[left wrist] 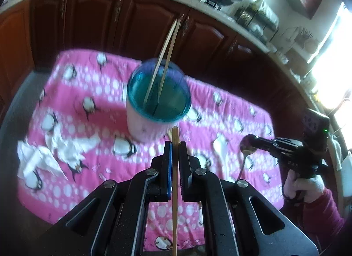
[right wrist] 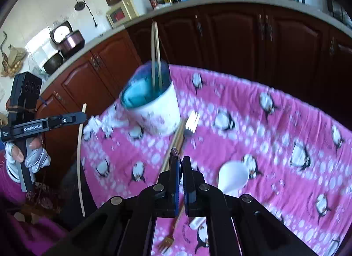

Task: Organize utensils
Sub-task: 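Lift the chopsticks with both tools and carry them over the utensil holder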

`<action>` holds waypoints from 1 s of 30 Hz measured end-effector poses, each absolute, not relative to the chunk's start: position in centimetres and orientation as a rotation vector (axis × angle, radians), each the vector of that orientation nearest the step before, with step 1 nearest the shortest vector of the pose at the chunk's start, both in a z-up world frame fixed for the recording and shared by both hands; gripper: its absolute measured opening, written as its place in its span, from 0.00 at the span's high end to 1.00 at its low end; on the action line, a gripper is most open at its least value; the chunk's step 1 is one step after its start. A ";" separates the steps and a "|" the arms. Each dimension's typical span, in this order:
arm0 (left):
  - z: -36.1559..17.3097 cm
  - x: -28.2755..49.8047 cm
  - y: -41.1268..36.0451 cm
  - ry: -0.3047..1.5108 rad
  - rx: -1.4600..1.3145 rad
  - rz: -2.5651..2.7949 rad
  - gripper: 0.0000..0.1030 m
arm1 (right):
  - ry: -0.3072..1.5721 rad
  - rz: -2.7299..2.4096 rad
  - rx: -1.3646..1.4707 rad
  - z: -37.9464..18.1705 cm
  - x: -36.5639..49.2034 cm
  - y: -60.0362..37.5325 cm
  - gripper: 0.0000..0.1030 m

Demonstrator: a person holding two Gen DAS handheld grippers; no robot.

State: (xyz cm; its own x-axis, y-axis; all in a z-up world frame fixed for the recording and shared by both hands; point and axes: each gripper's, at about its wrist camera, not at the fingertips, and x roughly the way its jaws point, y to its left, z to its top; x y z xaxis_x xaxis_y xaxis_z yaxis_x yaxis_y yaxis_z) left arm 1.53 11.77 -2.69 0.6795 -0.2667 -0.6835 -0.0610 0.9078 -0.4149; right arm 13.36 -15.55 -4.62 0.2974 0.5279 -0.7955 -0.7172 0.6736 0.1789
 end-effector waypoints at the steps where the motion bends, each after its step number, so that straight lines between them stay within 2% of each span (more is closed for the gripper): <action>1: -1.8 1.6 12.0 0.802 -0.430 -0.119 0.96 | 0.944 0.835 -0.220 -4.0 13.5 -15.4 0.98; 9: 5.1 4.8 14.5 0.617 -0.374 -0.030 0.96 | 0.800 0.787 -0.165 1.3 16.7 -11.8 0.98; 14: 7.2 8.7 16.1 0.529 -0.333 0.071 0.96 | 0.735 0.744 -0.186 2.8 19.1 -8.3 0.98; 22: 7.6 14.7 18.6 0.472 -0.339 0.171 0.96 | 0.682 0.710 -0.241 2.4 22.1 -3.3 0.98; 30: 5.0 17.3 18.2 0.444 -0.299 0.225 0.96 | 0.646 0.679 -0.333 0.2 23.1 -1.0 0.98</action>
